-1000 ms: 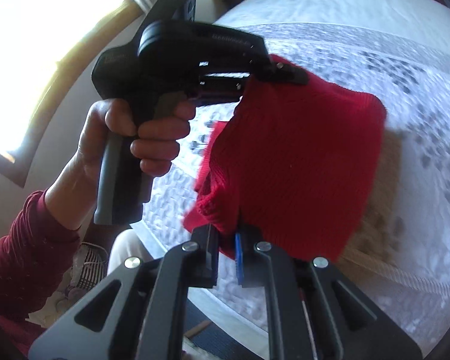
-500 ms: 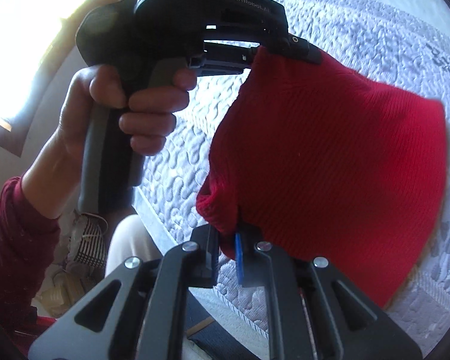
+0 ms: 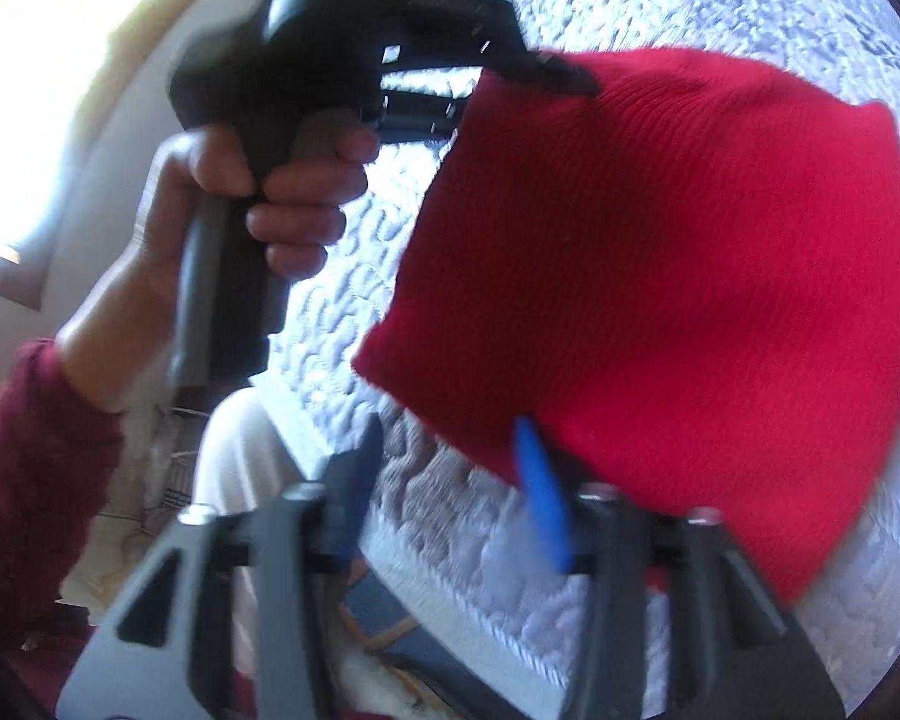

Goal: Fold small clothes

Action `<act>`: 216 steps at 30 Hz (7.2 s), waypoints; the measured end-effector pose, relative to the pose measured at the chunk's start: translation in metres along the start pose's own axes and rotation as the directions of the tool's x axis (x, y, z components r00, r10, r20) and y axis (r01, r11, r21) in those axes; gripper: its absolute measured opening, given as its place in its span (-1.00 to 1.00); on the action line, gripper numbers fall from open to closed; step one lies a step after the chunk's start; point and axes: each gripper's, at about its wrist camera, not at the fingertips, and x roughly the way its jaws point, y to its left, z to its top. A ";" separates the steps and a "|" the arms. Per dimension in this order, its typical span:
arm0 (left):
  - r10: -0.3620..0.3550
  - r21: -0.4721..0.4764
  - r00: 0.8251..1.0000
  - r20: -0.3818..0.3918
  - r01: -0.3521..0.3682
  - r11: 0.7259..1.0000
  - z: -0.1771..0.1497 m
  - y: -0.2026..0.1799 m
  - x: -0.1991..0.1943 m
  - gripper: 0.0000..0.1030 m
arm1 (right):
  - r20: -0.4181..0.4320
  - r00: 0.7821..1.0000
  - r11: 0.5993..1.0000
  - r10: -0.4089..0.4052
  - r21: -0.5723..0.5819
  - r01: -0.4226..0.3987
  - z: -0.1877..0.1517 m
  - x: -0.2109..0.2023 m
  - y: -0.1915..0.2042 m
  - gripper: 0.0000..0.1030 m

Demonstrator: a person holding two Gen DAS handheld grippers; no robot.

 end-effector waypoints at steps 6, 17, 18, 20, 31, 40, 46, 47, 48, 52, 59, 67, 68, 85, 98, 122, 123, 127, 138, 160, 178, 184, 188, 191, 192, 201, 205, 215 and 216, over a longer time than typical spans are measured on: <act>0.017 0.043 0.999 -0.041 -0.015 0.999 -0.042 -0.014 -0.021 -0.01 | 0.068 0.992 0.982 -0.109 0.161 0.097 -0.029 -0.052 -0.049 0.05; 0.077 0.100 0.996 -0.054 -0.072 0.992 -0.113 -0.031 -0.036 0.00 | 0.074 0.991 0.935 -0.114 0.345 0.082 -0.074 -0.066 -0.089 0.05; 0.091 0.111 0.994 -0.056 -0.084 0.990 -0.116 -0.034 -0.034 0.00 | 0.075 0.991 0.938 -0.114 0.337 0.082 -0.071 -0.064 -0.085 0.05; 0.100 0.120 0.993 -0.061 -0.092 0.989 -0.121 -0.038 -0.032 -0.01 | 0.069 0.986 0.941 -0.149 0.316 0.121 -0.065 -0.056 -0.072 0.05; 0.081 0.128 0.993 -0.080 -0.070 0.989 -0.125 -0.048 -0.020 -0.11 | -0.009 0.979 0.932 -0.204 0.303 0.197 -0.044 -0.014 -0.075 -0.67; 0.110 0.160 0.989 -0.098 -0.094 0.983 -0.133 -0.041 -0.011 -0.18 | 0.059 0.997 0.921 -0.056 0.388 0.028 -0.067 -0.041 -0.108 -0.77; 0.166 0.229 0.985 -0.057 -0.149 0.962 -0.146 -0.049 -0.014 -0.19 | 0.031 0.998 0.922 -0.055 0.385 0.039 -0.067 -0.018 -0.112 -0.67; 0.175 0.236 0.983 -0.053 -0.158 0.959 -0.148 -0.052 -0.016 -0.19 | 0.033 0.998 0.926 -0.058 0.374 0.042 -0.066 -0.020 -0.110 -0.63; 0.188 0.247 0.981 -0.047 -0.171 0.954 -0.149 -0.055 -0.018 -0.19 | 0.036 0.998 0.929 -0.057 0.367 0.040 -0.065 -0.022 -0.109 -0.50; 0.231 0.281 0.973 -0.020 -0.217 0.935 -0.153 -0.067 -0.023 -0.19 | 0.053 0.996 0.933 -0.076 0.355 0.052 -0.066 -0.041 -0.106 -0.06; 0.355 0.321 0.934 0.048 -0.351 0.880 -0.161 -0.082 -0.020 -0.13 | 0.039 0.982 0.924 -0.185 0.348 0.160 -0.055 -0.049 -0.097 0.07; 0.395 0.331 0.915 0.083 -0.400 0.855 -0.161 -0.085 -0.014 -0.04 | -0.019 0.975 0.913 -0.222 0.348 0.214 -0.047 -0.023 -0.094 -0.46; 0.396 0.335 0.914 0.087 -0.401 0.853 -0.162 -0.085 -0.014 -0.04 | -0.020 0.972 0.913 -0.232 0.340 0.225 -0.046 -0.022 -0.093 -0.50; 0.392 0.350 0.916 0.084 -0.396 0.849 -0.147 -0.075 -0.020 0.04 | -0.025 0.972 0.937 -0.234 0.260 0.232 -0.037 -0.035 -0.096 -0.29; 0.239 0.506 0.968 0.075 -0.244 0.827 0.037 -0.115 0.012 0.16 | 0.059 0.950 0.921 -0.308 0.269 0.282 0.073 -0.065 -0.153 -0.06; 0.252 0.524 0.935 -0.249 -0.089 0.847 0.079 -0.080 0.108 -0.74 | 0.041 0.968 0.922 -0.249 0.316 0.224 0.105 -0.038 -0.201 0.06; 0.255 0.516 0.934 -0.248 -0.095 0.851 0.080 -0.078 0.108 -0.79 | 0.042 0.968 0.922 -0.248 0.317 0.223 0.105 -0.038 -0.201 0.06; 0.214 0.478 0.957 -0.198 -0.097 0.873 0.079 -0.079 0.088 -0.88 | 0.043 0.967 0.922 -0.249 0.317 0.224 0.105 -0.039 -0.202 0.06; 0.353 0.497 0.934 -0.056 -0.280 0.821 0.067 -0.077 0.087 -0.65 | 0.032 0.967 0.916 -0.253 0.329 0.229 0.120 -0.032 -0.201 0.06; 0.344 0.413 0.936 0.077 -0.344 0.843 -0.023 -0.092 -0.001 0.04 | 0.028 0.951 0.898 -0.307 0.339 0.280 0.086 -0.045 -0.176 0.08; 0.366 0.241 0.928 -0.063 -0.342 0.908 -0.149 -0.067 -0.015 -0.42 | -0.065 0.987 0.901 -0.145 0.404 0.159 -0.039 -0.015 -0.116 -0.54; 0.384 0.277 0.922 -0.043 -0.359 0.891 -0.156 -0.073 -0.019 -0.71 | -0.010 0.992 0.914 -0.129 0.386 0.123 -0.043 -0.037 -0.107 -0.73; 0.392 0.278 0.918 -0.065 -0.360 0.890 -0.158 -0.062 -0.011 -0.71 | -0.038 0.988 0.916 -0.148 0.371 0.151 -0.046 -0.031 -0.112 -0.74; 0.390 0.273 0.918 -0.068 -0.359 0.893 -0.158 -0.058 -0.004 -0.71 | -0.074 0.983 0.912 -0.171 0.365 0.186 -0.049 -0.012 -0.117 -0.74; 0.387 0.268 0.919 -0.070 -0.356 0.895 -0.158 -0.058 -0.004 -0.70 | -0.074 0.981 0.914 -0.179 0.357 0.193 -0.049 -0.011 -0.115 -0.74; 0.369 0.223 0.929 -0.028 -0.354 0.908 -0.135 -0.068 -0.026 0.16 | -0.025 0.973 0.916 -0.231 0.332 0.226 -0.034 -0.044 -0.100 -0.38; 0.381 0.182 0.925 -0.009 -0.373 0.910 -0.109 -0.063 -0.028 0.35 | 0.022 0.956 0.906 -0.291 0.328 0.269 -0.009 -0.061 -0.107 -0.15; 0.265 0.014 0.960 -0.087 -0.264 0.964 -0.062 -0.020 -0.013 0.46 | 0.010 0.965 0.913 -0.263 0.326 0.246 0.040 -0.043 -0.130 0.16; 0.259 0.015 0.962 -0.091 -0.259 0.966 -0.059 -0.019 -0.013 0.46 | 0.003 0.966 0.913 -0.259 0.326 0.244 0.042 -0.039 -0.132 0.16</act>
